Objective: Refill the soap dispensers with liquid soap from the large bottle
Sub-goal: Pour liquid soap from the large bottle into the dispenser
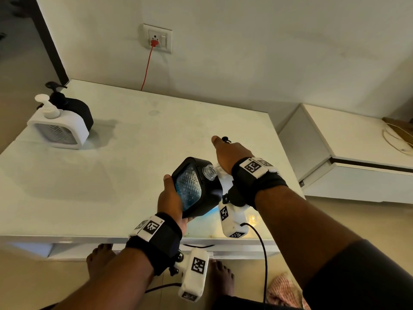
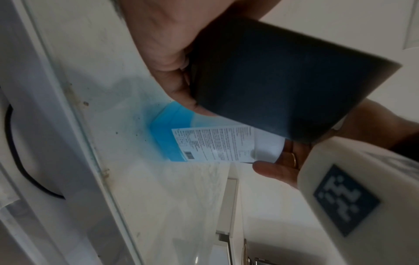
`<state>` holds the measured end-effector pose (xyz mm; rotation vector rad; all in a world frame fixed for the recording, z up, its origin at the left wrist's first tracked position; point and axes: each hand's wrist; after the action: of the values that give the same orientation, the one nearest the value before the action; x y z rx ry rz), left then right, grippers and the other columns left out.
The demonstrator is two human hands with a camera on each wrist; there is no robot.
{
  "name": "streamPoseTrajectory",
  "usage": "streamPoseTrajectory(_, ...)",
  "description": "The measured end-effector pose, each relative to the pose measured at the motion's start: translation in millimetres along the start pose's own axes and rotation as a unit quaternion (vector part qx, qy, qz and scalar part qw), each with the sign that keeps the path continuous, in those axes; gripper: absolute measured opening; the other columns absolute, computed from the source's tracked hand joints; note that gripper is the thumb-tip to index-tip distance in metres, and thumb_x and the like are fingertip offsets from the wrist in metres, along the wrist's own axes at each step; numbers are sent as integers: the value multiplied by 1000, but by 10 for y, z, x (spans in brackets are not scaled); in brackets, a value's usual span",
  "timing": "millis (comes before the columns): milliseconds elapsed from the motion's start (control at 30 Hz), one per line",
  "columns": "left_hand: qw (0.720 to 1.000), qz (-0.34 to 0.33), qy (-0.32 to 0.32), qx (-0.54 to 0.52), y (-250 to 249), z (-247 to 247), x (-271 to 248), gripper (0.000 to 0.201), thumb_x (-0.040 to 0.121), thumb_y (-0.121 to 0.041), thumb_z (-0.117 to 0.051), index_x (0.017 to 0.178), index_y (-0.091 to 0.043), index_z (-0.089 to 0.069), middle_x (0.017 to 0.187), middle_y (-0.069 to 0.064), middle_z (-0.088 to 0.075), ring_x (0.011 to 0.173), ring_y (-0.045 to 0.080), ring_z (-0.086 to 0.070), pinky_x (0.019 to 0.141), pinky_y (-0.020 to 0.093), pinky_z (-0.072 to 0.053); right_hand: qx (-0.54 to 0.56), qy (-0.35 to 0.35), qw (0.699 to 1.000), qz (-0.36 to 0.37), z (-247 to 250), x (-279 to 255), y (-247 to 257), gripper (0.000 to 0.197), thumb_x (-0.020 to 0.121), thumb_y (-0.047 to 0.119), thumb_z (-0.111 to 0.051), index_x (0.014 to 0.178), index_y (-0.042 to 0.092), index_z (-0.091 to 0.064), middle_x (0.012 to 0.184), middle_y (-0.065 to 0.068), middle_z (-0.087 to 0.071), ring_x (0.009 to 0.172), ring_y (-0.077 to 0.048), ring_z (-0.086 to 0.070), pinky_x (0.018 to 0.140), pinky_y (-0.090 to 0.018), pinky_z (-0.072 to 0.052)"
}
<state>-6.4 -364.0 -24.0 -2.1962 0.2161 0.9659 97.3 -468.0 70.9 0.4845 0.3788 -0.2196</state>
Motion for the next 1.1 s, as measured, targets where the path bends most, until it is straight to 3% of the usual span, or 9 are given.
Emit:
streamPoseTrajectory(133,1000,-2,5,-3,5,13,12,54,105,-64,-34,132,-26,-61,128,15,-68,111,36,-67,81,46,-60,34,-22,999,-17,3,-18,-26,76,94,70,-30,140,12,-49,134,-13,-57,118,-32,-54,100,-39,-39)
streamPoseTrajectory(233,1000,0,7,-2,5,18,14,54,105,-65,-34,129,-26,-62,128,15,-68,112,37,-67,92,51,-58,32,-10,999,-16,17,-65,6,78,94,71,-30,141,11,-48,134,-13,-57,117,-31,-54,96,-37,-38)
streamPoseTrajectory(333,1000,2,9,-2,-20,11,4,48,106,-63,-34,113,-27,-65,123,14,-69,111,36,-67,91,49,-57,34,38,999,0,104,-121,63,81,93,74,-27,138,11,-52,128,-12,-59,111,-31,-56,90,-35,-37)
streamPoseTrajectory(500,1000,-4,1,2,-32,9,19,46,106,-61,-35,107,-27,-66,121,14,-70,110,35,-66,98,53,-55,41,113,992,34,266,-241,127,79,98,67,-18,148,9,-40,130,-18,-55,119,-34,-52,111,-41,-35)
streamPoseTrajectory(567,1000,-4,0,-2,-25,4,25,45,106,-62,-35,108,-28,-65,122,14,-70,111,36,-66,99,54,-55,32,104,994,35,242,-260,134,79,99,66,-17,149,9,-38,140,-20,-51,123,-36,-52,108,-39,-37)
streamPoseTrajectory(767,1000,0,1,-3,1,9,50,45,105,-63,-34,104,-29,-64,121,14,-68,111,36,-66,95,52,-56,25,61,997,26,121,-160,97,70,102,60,-20,146,10,-43,144,-16,-49,124,-28,-51,92,-31,-31)
streamPoseTrajectory(933,1000,-1,-6,1,6,5,65,50,105,-64,-34,121,-28,-63,127,15,-67,112,37,-67,88,49,-59,-2,33,999,5,41,-65,55,72,100,63,-23,143,11,-47,140,-15,-52,122,-32,-51,93,-35,-35)
streamPoseTrajectory(1033,1000,0,-4,1,3,11,62,57,104,-66,-33,134,-26,-61,130,14,-67,113,37,-66,87,48,-59,-33,15,999,37,21,-76,15,57,106,45,-23,138,7,-50,134,-18,-56,122,-37,-52,97,-39,-40)
streamPoseTrajectory(1100,1000,1,-4,1,1,15,60,56,104,-67,-33,134,-27,-61,130,15,-67,113,37,-66,87,49,-60,-34,5,999,37,33,-126,8,48,108,31,-24,133,0,-52,131,-23,-56,122,-39,-52,99,-42,-41)
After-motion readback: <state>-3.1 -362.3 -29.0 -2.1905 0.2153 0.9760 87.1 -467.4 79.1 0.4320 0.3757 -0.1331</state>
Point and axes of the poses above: each hand's wrist, its own x-axis towards the middle knuckle, its own z-axis out of the back of the hand, y = z × x
